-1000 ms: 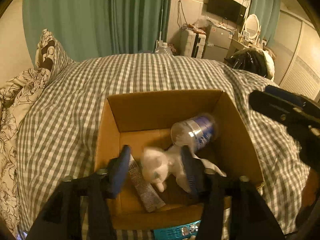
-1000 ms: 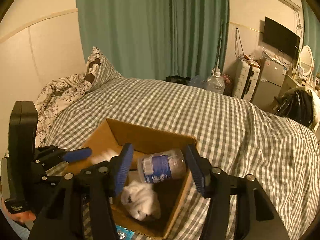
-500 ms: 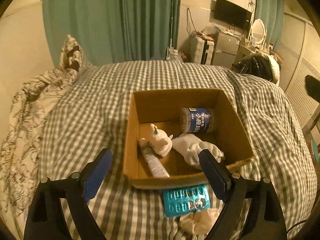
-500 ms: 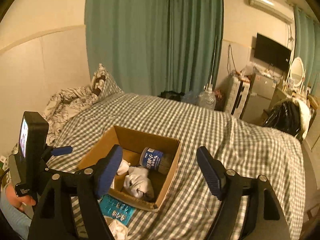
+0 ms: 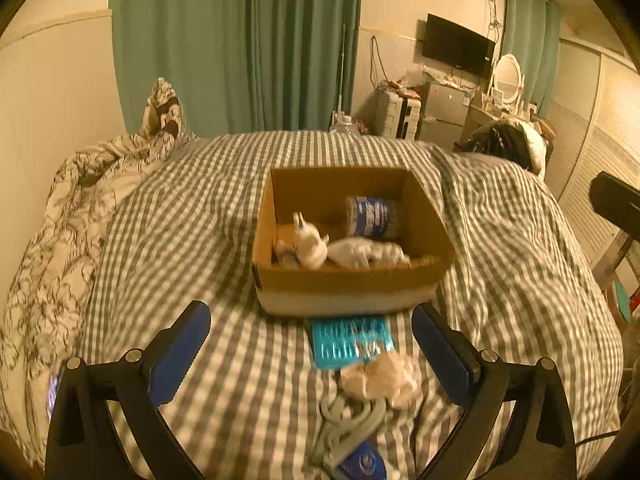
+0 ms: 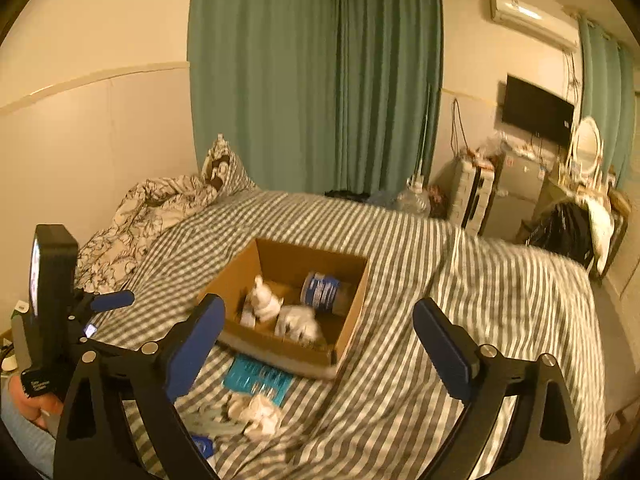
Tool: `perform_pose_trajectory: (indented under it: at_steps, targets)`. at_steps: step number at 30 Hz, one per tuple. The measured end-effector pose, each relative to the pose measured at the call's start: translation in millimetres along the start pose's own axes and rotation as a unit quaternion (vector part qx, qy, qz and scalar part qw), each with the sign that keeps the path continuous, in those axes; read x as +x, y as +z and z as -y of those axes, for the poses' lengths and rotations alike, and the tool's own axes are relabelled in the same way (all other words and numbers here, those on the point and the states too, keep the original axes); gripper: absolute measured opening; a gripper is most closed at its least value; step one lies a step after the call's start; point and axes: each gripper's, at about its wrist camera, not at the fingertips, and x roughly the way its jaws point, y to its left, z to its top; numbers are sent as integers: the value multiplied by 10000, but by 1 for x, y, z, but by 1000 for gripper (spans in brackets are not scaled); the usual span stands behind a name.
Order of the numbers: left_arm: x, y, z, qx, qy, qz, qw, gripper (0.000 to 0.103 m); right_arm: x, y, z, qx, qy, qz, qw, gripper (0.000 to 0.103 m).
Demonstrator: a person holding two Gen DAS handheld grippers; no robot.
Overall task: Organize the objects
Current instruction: 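Grasp the pale blue plastic hook with the left gripper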
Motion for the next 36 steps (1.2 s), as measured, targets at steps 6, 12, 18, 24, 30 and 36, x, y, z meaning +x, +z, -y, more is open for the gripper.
perform_pose_trajectory:
  at_steps: [6,12,18,24,30,36]
  targets:
    - [20,-47,15,205,24,-450,9988,103,12,-54,7,249,-138,-456,9986,96]
    - [60,-85,37,628,-44,-1045,9925,103,37,-97,5,373,-65,-1014,9941,96]
    - [89,-103,47,863,-190,-1524,9844,101,53,-114,-4,353,100,-1287,9910,96]
    - [103,-108,59,1201,4,-1602,9798,68,65,-119,-6,408,166,-1415,9890,95]
    - [87,-108,56,1120,-104,-1400,9838,44,66,-122,-2,483,166,-1457,9880,95]
    - [74,-100,35,742,-328,-1329,9878,23,68,-123,2,573,178,-1467,9874,95]
